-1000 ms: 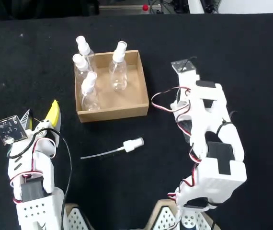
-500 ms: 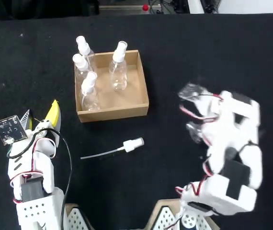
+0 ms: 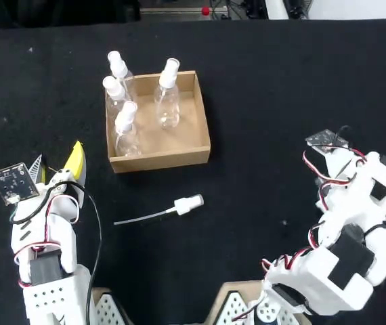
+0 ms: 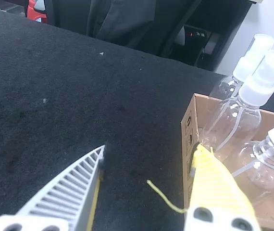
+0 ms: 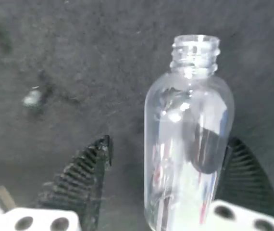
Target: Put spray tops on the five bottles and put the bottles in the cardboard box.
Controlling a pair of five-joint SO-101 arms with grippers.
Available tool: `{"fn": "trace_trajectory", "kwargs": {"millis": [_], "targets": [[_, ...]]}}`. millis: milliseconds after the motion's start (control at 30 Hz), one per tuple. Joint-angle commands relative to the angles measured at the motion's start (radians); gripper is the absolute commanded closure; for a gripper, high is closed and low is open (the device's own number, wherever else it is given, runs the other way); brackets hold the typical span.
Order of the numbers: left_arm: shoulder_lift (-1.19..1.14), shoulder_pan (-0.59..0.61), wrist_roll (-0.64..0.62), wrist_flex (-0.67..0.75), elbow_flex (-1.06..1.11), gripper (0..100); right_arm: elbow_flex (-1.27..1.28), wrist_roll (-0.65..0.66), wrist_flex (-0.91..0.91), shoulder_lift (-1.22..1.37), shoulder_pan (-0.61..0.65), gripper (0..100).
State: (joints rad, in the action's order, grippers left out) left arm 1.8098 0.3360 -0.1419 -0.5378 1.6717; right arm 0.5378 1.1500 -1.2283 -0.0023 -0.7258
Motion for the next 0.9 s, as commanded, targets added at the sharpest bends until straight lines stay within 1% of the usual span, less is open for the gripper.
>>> {"fn": "trace_trajectory", "kwargs": {"millis": [0, 133, 300, 433, 500, 600, 700, 800, 867], "targets": [[0.011, 0.012, 0.009, 0.023, 0.016, 73, -0.091, -0.051, -0.017, -0.067, 0.038, 67.1], [0.011, 0.012, 0.009, 0.023, 0.018, 73, -0.085, -0.054, 0.074, -0.064, 0.040, 67.1], [0.011, 0.012, 0.009, 0.023, 0.018, 73, 0.001, -0.061, 0.163, -0.019, 0.071, 67.1], [0.011, 0.012, 0.009, 0.023, 0.018, 73, 0.035, -0.138, 0.255, 0.013, 0.077, 67.6], [0.011, 0.012, 0.009, 0.023, 0.018, 73, 0.028, -0.193, 0.273, 0.022, 0.077, 71.6], [0.011, 0.012, 0.009, 0.023, 0.018, 73, 0.016, -0.284, 0.242, 0.025, 0.075, 80.2], [0.011, 0.012, 0.009, 0.023, 0.018, 73, 0.019, -0.342, 0.232, 0.027, 0.075, 84.5], [0.011, 0.012, 0.009, 0.023, 0.018, 73, 0.018, -0.364, 0.242, 0.027, 0.075, 90.6], [0.011, 0.012, 0.009, 0.023, 0.018, 73, 0.008, -0.322, 0.242, 0.018, 0.075, 94.1]]}}
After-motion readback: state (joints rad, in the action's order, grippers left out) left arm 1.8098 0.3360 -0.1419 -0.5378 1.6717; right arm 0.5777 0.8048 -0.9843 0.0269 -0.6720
